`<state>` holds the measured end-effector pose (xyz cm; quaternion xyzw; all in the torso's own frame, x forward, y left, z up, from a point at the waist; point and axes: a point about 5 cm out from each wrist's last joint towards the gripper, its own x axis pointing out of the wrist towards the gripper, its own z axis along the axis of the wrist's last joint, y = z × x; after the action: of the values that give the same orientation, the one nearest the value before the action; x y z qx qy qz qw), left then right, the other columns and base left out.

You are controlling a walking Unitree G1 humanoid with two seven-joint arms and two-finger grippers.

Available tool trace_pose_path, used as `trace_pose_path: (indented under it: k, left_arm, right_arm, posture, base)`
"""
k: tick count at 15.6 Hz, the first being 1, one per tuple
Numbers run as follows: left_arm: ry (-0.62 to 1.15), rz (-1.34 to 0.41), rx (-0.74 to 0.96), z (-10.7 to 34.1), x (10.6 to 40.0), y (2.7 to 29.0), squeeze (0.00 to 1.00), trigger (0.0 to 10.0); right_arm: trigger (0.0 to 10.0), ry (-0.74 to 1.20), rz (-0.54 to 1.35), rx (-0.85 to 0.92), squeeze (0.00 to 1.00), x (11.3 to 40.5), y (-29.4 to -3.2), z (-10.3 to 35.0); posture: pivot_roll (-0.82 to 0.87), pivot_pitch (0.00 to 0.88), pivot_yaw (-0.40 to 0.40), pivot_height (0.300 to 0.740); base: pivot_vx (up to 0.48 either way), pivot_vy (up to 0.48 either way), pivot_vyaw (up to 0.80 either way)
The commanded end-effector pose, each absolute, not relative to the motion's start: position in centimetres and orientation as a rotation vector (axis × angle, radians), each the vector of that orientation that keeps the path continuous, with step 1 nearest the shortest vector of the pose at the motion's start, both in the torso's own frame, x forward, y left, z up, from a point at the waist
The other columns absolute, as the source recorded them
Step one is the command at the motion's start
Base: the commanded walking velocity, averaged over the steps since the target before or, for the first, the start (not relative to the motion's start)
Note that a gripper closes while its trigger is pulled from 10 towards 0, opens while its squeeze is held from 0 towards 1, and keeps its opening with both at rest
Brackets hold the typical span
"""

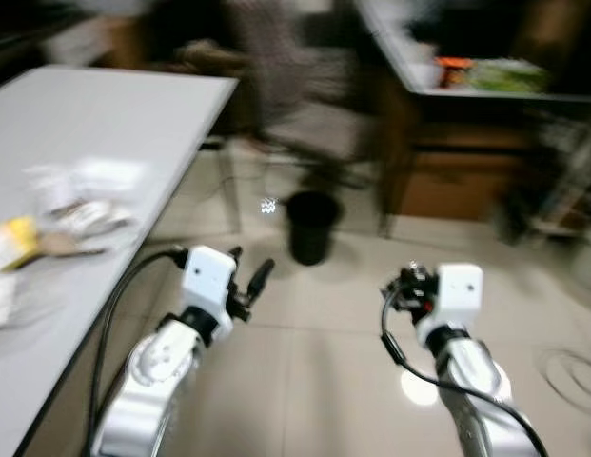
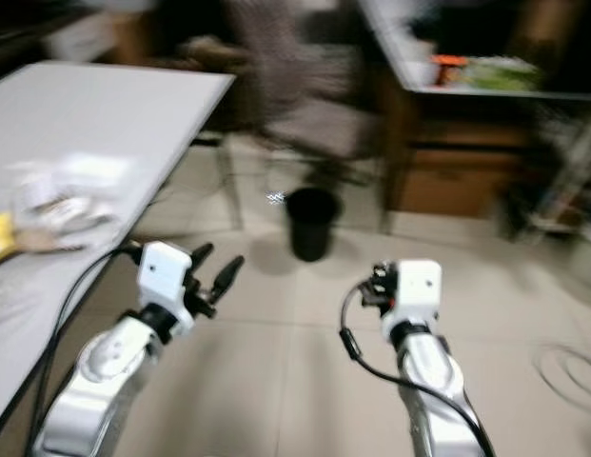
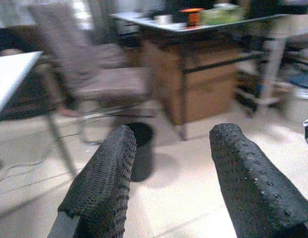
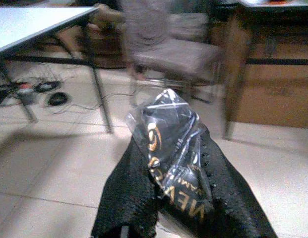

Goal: Picking trash to rubbish bin

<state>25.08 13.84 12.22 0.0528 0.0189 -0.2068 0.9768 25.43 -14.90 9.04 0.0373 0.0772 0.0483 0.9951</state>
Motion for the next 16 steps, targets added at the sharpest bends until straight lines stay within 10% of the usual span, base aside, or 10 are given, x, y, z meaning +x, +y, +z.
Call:
trace_pose_path:
  k: [1,16]
  left_arm:
    - [0.040,-0.426,0.106,12.3,25.2,13.7,0.00,10.0]
    - [0.083,-0.362,0.107,11.1,25.4,15.0,0.00,10.0]
  right_arm:
    - [10.0,0.156,0.090,0.079,0.00,25.2,-15.2,9.1]
    - [10.0,0.174,0.077,0.088,0.00,25.4,-15.4,8.6]
  posture:
    - [-0.05,0.052,-0.022,0.740]
    - [-0.04,0.031,-0.015,0.740]
  base:
    - [0.428,0.000,0.00]
    - [0.429,0.000,0.00]
